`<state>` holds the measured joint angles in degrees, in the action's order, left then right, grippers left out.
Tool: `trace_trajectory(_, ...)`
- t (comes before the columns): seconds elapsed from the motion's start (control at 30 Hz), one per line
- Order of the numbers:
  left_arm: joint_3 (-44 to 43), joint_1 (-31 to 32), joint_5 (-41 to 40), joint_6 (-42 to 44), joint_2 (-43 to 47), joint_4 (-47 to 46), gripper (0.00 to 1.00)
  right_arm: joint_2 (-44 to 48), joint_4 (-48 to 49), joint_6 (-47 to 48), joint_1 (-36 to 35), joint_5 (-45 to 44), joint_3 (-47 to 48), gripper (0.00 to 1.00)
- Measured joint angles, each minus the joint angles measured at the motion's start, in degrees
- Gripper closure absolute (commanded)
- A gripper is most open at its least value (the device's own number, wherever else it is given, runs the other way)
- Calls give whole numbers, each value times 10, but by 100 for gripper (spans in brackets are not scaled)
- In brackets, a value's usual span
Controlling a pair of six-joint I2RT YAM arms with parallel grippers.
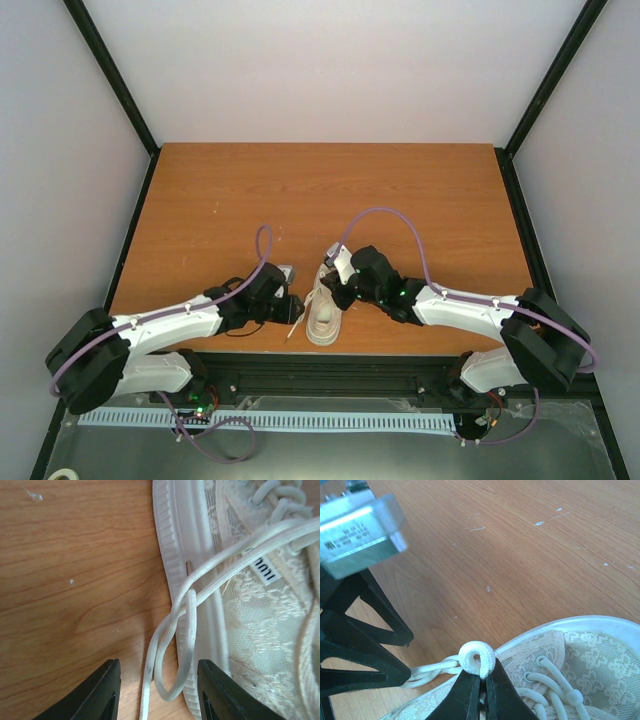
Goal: Tie the shoes
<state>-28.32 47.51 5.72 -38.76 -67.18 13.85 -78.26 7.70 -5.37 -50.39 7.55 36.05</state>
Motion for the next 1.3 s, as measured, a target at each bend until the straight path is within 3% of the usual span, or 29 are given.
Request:
trace_trajectory(0.23, 0, 12, 9, 0, -28, -14, 56, 0, 0, 0, 0, 0, 0, 97)
trace_trajectory(0.3, 0, 15, 13, 0, -35, -21, 65, 0, 0, 0, 0, 1, 0, 97)
trace_trajectory(0.4, -1, 20, 16, 0, -48, -29, 91, 0, 0, 0, 0, 2, 0, 97)
trace_trajectory(0.47, -3, 23, 14, -3, -54, -29, 98, 0, 0, 0, 0, 2, 0, 97)
trace_trajectory(0.6, -12, 26, -18, -6, -39, -10, 99, 0, 0, 0, 0, 2, 0, 97)
trace_trajectory(0.8, -26, 26, -51, 1, 82, 9, 99, 0, 0, 0, 0, 4, 0, 97)
trace_trajectory(0.93, -26, 32, 1, 32, 121, -15, 99, 0, 0, -2, 0, 9, 0, 97)
trace_trajectory(1.3, -45, 111, 121, 139, 65, -29, 99, -1, 4, -16, 17, 41, 0, 97)
